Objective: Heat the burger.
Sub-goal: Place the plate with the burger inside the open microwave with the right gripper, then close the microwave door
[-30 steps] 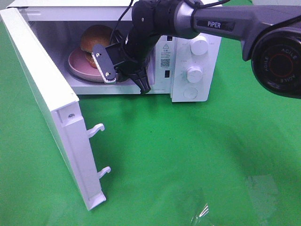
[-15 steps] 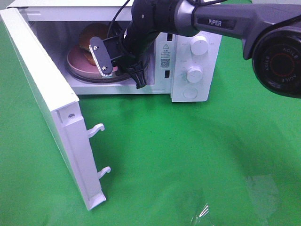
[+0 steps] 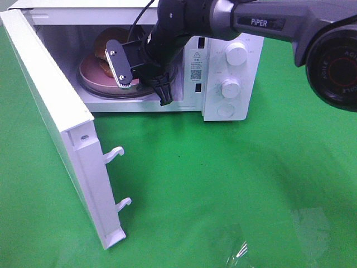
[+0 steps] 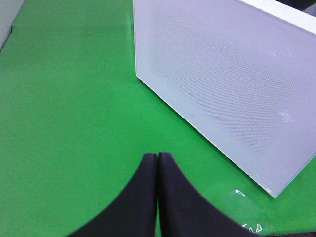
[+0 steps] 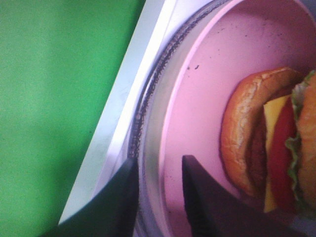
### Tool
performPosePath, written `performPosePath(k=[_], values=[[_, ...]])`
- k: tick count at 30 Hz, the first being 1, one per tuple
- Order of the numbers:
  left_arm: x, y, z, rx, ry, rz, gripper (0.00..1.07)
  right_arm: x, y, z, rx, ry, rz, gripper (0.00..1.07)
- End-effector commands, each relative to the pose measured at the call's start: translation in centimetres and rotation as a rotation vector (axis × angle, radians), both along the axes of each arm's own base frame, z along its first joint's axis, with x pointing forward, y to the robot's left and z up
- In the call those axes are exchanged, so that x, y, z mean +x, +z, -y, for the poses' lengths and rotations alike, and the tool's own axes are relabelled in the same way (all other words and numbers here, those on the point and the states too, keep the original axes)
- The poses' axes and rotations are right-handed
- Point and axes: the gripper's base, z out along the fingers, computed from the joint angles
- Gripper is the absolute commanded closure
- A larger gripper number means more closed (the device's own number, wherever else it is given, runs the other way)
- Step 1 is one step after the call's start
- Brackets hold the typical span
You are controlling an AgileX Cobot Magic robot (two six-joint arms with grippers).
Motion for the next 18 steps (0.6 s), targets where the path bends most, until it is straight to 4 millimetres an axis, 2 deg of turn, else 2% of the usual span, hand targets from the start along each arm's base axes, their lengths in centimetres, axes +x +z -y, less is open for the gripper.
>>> performPosePath(k=[1,8,9,13,18], values=[[-0.2,0.0,0.0,-0.006,0.002,0.025,1.06,-0.5,0.8,0.3,0.009,-0.006,-0.005,0.67],[-0.2,0.0,0.0,-0.006,0.002,0.025,1.06,-1.5,1.2,1.0,0.02,-0.012,-0.002,0.58],[-0.2,0.0,0.0,-0.006,0.002,0.025,1.06,-1.7,1.3,1.1,0.021,-0.013,-0.006,0.53],[-0.2,0.0,0.0,-0.006,0.002,0.025,1.06,-2.4,1.2,1.6,0.017,-0.018,-0.025,0.46],[-0.2,0.0,0.0,-0.006,0.002,0.025,1.06,-3.8,1.0,1.9,0.009,-0.01,-0.038,0.42]])
